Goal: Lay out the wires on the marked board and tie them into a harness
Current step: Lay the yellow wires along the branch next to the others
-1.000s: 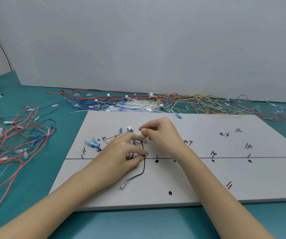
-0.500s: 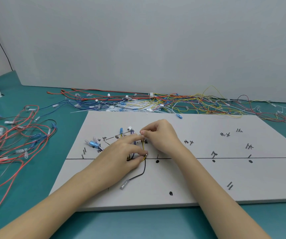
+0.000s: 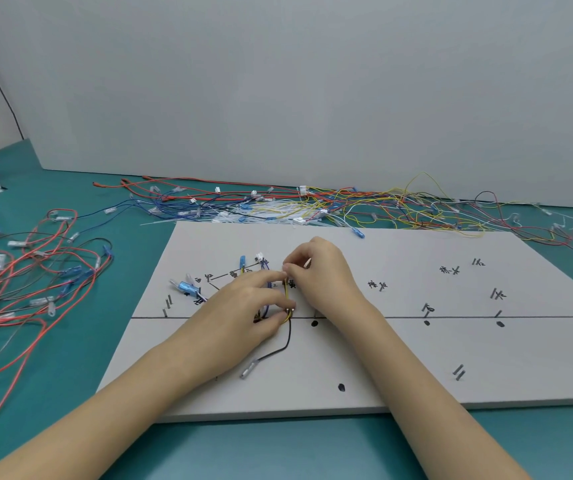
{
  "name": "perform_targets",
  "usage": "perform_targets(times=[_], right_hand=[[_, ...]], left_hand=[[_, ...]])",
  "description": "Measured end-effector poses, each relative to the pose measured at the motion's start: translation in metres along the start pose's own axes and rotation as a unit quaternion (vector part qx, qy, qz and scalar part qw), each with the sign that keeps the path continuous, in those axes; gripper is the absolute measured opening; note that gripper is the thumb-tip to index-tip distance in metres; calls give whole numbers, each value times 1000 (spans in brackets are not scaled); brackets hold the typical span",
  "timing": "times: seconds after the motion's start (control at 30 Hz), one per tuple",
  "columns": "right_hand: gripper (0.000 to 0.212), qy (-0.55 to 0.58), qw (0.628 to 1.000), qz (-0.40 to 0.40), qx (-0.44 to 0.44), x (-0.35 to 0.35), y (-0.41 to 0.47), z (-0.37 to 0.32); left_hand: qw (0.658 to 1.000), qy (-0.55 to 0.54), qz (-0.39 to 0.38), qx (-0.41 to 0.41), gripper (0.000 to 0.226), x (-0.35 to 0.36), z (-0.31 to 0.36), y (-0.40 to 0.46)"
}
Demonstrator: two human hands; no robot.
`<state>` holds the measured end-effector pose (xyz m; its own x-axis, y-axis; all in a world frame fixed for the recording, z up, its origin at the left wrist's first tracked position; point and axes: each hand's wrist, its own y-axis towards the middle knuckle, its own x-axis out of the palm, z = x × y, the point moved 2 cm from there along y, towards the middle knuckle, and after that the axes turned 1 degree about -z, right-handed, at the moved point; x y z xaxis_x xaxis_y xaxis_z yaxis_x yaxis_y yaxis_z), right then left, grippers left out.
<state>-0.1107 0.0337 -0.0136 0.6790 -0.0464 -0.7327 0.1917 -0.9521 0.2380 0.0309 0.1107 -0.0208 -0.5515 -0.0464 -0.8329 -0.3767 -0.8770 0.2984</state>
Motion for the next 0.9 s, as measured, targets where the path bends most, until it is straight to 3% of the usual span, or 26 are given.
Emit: perform_targets(times=[0.13, 0.23, 0.3, 0.43, 0.53, 0.7, 0.9], right_hand=[[27, -64, 997, -16, -25, 2, -7, -6], [31, -77, 996, -26, -23, 1, -13, -5], [29, -58, 998, -23, -14, 1, -15, -3], [24, 5, 1000, -7, 8, 2, -17, -1], [21, 26, 1000, 2, 11, 1, -16, 0], [21, 35, 999, 9, 9, 2, -16, -1], [21, 52, 999, 12, 9, 0, -16, 0]], left_hand=[[999, -42, -16, 16, 20, -4, 0, 3], [984, -174, 13, -40, 23, -14, -4, 4], [976, -202, 49, -66, 25, -25, -11, 4], [986, -6, 117, -123, 20, -50, -40, 2], [956, 128, 85, -250, 32, -63, -70, 0], [909, 171, 1, -380, 44, -71, -102, -6], [913, 170, 0, -371, 42, -68, -108, -3]])
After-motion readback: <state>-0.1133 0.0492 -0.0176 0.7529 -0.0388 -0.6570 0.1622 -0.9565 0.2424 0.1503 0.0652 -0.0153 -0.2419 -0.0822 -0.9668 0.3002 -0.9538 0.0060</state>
